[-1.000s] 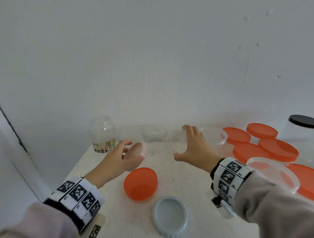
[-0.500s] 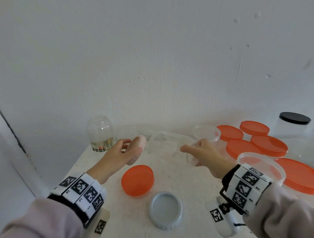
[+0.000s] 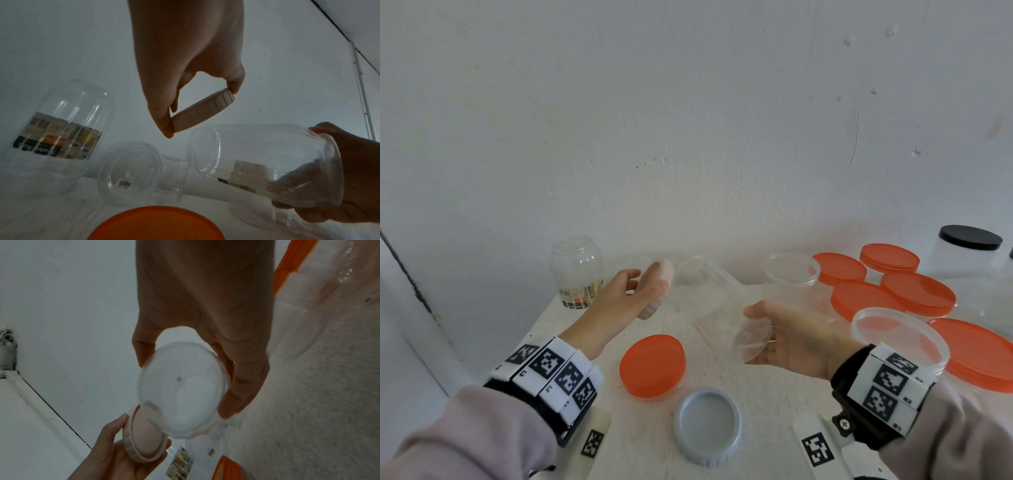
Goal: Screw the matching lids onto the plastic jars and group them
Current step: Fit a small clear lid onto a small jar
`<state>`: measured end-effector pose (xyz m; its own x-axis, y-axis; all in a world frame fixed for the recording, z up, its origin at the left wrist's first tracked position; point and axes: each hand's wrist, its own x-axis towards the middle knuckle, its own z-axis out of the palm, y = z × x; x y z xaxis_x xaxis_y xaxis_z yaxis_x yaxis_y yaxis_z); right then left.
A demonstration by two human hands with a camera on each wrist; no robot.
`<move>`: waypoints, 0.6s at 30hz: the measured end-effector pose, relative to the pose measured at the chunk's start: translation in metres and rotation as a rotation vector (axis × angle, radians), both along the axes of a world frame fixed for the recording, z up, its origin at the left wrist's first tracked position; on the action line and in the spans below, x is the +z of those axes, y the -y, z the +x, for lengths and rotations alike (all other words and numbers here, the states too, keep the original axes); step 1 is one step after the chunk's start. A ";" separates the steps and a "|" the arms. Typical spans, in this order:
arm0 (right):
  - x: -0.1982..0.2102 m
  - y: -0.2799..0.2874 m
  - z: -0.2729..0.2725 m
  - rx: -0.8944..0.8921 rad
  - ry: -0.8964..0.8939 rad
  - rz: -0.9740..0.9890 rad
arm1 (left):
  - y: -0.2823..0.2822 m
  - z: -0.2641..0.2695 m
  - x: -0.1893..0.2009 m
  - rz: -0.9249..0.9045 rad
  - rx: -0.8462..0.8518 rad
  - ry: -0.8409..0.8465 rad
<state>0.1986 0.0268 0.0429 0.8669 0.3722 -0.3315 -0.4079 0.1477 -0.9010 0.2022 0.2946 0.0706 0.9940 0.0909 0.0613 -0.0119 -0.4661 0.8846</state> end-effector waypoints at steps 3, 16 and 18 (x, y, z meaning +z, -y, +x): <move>-0.001 0.001 -0.001 0.093 0.006 -0.009 | 0.001 0.007 0.003 -0.015 0.032 0.018; -0.016 0.003 0.009 0.134 0.219 -0.534 | 0.015 0.015 0.011 -0.033 -0.006 0.042; -0.021 0.003 0.012 0.135 0.260 -0.591 | 0.018 0.015 0.009 -0.036 -0.004 0.041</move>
<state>0.2104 0.0233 0.0215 0.9049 0.3024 -0.2994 -0.1465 -0.4391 -0.8864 0.2175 0.2768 0.0799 0.9911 0.0901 0.0984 -0.0499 -0.4337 0.8997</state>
